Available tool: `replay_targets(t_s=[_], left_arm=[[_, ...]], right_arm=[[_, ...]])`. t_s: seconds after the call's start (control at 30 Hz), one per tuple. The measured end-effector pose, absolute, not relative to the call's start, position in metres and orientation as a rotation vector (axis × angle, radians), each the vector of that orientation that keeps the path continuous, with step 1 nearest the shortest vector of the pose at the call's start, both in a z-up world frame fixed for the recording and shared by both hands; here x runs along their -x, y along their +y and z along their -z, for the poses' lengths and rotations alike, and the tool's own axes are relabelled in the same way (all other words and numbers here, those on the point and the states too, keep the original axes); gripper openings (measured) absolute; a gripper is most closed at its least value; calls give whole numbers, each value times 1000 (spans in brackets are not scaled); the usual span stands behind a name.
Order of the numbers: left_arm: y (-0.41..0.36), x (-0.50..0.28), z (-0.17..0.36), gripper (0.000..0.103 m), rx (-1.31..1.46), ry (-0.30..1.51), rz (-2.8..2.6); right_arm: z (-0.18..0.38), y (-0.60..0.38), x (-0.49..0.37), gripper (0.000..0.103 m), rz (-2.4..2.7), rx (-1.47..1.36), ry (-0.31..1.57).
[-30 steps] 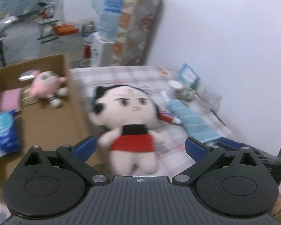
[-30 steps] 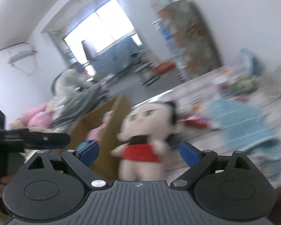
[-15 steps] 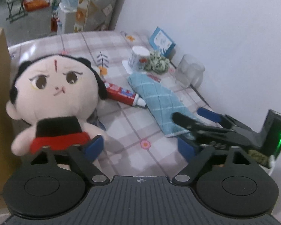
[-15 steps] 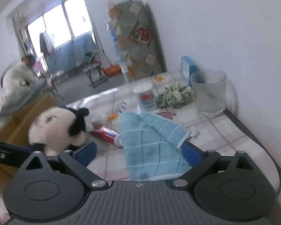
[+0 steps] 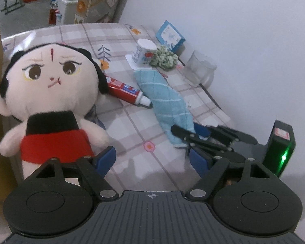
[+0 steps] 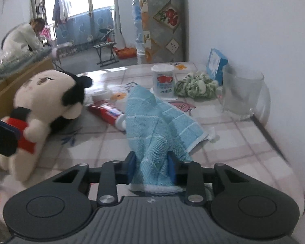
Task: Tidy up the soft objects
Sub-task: 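Grasp the light blue towel with the right tool while the left tool grasps it too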
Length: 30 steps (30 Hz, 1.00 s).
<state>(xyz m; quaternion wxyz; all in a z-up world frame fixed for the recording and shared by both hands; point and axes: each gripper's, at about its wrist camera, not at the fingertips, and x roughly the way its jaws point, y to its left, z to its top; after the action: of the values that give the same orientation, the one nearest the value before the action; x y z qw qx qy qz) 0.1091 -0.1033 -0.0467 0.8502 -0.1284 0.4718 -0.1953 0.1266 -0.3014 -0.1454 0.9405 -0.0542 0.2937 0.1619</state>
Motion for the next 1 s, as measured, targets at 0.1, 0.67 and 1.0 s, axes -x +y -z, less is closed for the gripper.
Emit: replay_targets(t_s=[0.1, 0.67, 1.0], left_arm=[[-103, -105, 48, 80, 280, 1009, 437], [-119, -115, 63, 86, 298, 1045, 434], [-153, -132, 79, 72, 87, 1022, 334]], right_arm=[[142, -307, -114, 68, -363, 57, 610], [169, -345, -90, 68, -837, -660, 892], [152, -357, -85, 69, -623, -479, 744]])
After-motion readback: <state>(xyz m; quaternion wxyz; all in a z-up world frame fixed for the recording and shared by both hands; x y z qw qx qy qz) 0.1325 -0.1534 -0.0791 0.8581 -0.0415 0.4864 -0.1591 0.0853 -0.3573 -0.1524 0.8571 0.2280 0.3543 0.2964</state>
